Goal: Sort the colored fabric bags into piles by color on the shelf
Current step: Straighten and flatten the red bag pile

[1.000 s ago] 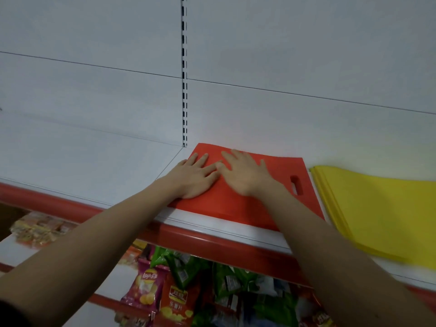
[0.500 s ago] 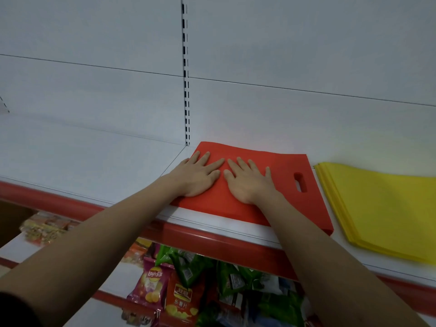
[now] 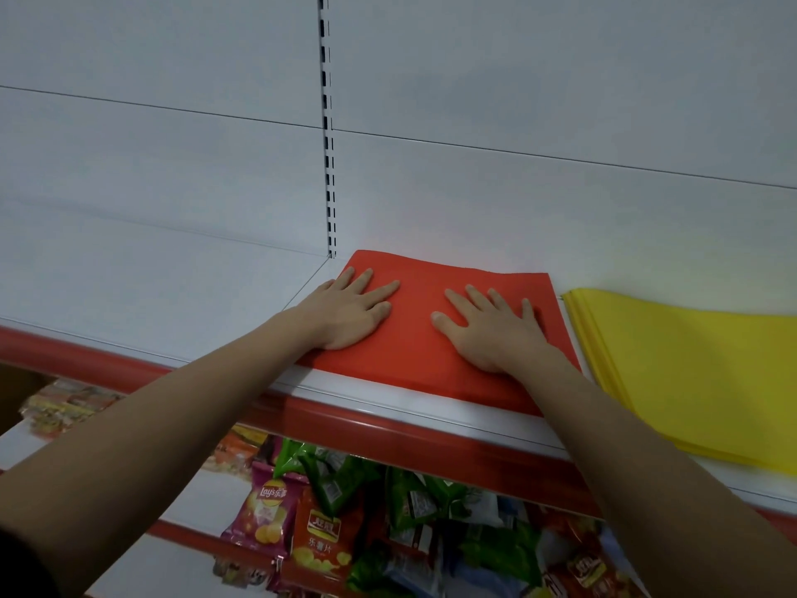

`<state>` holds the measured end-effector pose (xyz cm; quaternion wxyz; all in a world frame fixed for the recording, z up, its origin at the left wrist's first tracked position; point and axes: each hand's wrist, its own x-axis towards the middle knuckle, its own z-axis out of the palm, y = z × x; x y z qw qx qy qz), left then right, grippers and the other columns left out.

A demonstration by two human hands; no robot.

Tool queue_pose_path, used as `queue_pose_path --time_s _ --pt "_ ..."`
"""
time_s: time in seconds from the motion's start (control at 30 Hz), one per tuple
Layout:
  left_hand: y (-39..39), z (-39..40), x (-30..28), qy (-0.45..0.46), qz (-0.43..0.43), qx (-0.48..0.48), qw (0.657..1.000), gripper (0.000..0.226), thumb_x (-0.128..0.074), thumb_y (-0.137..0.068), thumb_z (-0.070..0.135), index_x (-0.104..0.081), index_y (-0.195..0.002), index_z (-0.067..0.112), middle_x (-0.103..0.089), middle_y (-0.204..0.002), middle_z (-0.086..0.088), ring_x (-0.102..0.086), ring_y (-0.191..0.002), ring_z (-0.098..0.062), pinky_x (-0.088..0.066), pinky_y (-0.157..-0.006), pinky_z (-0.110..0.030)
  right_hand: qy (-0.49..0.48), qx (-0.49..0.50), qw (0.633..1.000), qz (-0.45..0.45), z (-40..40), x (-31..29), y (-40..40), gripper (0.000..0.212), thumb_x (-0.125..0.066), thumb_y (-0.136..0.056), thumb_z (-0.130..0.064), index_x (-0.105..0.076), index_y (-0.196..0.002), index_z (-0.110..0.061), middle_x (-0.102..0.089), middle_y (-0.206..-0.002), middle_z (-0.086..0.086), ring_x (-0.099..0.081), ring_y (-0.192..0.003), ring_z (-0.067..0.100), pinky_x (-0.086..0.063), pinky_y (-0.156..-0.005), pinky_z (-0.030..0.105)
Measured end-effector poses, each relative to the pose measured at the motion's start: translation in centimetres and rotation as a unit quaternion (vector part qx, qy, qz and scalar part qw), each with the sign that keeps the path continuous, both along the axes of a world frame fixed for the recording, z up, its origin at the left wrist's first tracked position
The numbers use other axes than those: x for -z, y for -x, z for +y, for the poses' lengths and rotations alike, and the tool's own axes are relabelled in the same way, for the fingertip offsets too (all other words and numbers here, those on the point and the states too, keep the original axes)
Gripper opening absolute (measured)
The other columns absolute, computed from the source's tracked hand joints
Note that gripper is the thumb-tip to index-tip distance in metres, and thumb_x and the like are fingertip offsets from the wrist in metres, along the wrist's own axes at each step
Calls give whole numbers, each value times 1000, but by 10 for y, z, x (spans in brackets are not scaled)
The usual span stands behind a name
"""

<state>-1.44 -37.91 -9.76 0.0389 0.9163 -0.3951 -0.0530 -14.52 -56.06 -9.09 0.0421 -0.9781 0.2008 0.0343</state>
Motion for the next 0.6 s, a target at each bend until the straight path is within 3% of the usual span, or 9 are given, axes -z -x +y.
queue_pose_path --time_s 0.3,0.6 --pt "2 1 -2 4 7 1 1000 53 -13 -104 50 0 -154 44 4 -165 -4 8 -152 -25 -1 -123 -42 25 18 999 8 -22 -1 24 68 -12 -93 -71 -3 -154 -42 3 -164 -8 5 -151 17 5 -120 51" --pt "23 13 -20 -18 -3 15 1000 55 -13 -98 63 -5 -151 52 6 -165 7 8 -152 -25 -1 -121 -55 12 16 1000 -6 -20 -4 26 69 -14 -93 -71 -6 -155 -41 0 -164 -6 2 -151 20 4 -120 52"
